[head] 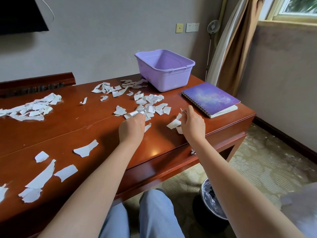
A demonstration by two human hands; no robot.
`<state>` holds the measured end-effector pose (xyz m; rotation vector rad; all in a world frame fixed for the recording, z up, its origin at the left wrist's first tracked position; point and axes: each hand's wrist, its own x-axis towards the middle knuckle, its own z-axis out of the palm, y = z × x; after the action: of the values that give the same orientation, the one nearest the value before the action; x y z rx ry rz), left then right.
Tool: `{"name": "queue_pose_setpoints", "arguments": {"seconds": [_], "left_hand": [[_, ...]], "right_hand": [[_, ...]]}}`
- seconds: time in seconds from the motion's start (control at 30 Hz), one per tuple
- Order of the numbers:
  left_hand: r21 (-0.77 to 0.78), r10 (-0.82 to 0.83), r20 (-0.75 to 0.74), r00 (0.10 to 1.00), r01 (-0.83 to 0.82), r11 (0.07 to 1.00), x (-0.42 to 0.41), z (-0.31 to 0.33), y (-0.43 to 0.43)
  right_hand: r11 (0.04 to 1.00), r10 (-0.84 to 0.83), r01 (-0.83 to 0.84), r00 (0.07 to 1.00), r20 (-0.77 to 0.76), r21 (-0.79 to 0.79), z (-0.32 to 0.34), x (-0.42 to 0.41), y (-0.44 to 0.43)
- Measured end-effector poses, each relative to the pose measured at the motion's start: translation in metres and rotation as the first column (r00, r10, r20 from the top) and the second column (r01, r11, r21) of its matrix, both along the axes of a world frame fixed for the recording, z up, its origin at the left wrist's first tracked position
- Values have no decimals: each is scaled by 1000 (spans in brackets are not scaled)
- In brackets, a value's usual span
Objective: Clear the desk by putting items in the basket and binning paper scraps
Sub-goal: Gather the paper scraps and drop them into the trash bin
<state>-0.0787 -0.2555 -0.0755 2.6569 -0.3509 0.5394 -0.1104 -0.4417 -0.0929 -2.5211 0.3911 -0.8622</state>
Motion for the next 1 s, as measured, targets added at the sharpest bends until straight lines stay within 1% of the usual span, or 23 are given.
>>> {"name": "queue_pose_setpoints", "arguments": {"seconds": [0.07,0.13,0.2,0.23,0.27,0.33,0.43,0.5,0.57,0.67,0.77,0.87,1.0], "left_hand": [[-3,3,5,1000,-3,1000,1,7,-3],[-4,5,18,1000,-5,1000,0,14,-5],[-3,-6,28,1000,6,1000,0,19,-6],[-8,-12,29,1000,12,1000,-1,22,-6],[-22,-13,26,1000,14,1000,-1,24,-7],[-94,-18,9,1000,19,995,-1,27,-9],[-273,-75,-5,997,71,959,-10,33,-21],[-370,-135,-1,991,125,921,-19,36,-36],[-426,-205,8,979,189,885,-30,35,-54],[-442,-337,42,941,320,838,-50,28,-87],[-474,-456,58,888,426,770,-74,15,-128],[-456,-545,39,838,500,736,-98,-3,-168],[-409,-616,-76,784,539,737,-118,-36,-216]], "right_hand": [[999,25,-26,998,61,19,6,7,-2],[996,-16,7,994,105,86,12,13,-1],[975,-75,46,989,129,216,17,17,2],[950,-101,53,985,141,308,19,17,4],[910,-122,48,981,154,412,21,16,7],[796,-159,17,970,182,606,24,13,10],[630,-233,-32,945,228,776,27,2,10],[576,-283,-37,928,242,817,26,-10,4],[549,-329,-39,908,260,835,23,-27,-6],[489,-412,-37,871,268,871,12,-56,-32],[441,-483,-22,837,258,897,-7,-85,-62],[365,-543,8,814,206,931,-28,-112,-91],[279,-615,101,783,97,955,-70,-137,-131]]}}
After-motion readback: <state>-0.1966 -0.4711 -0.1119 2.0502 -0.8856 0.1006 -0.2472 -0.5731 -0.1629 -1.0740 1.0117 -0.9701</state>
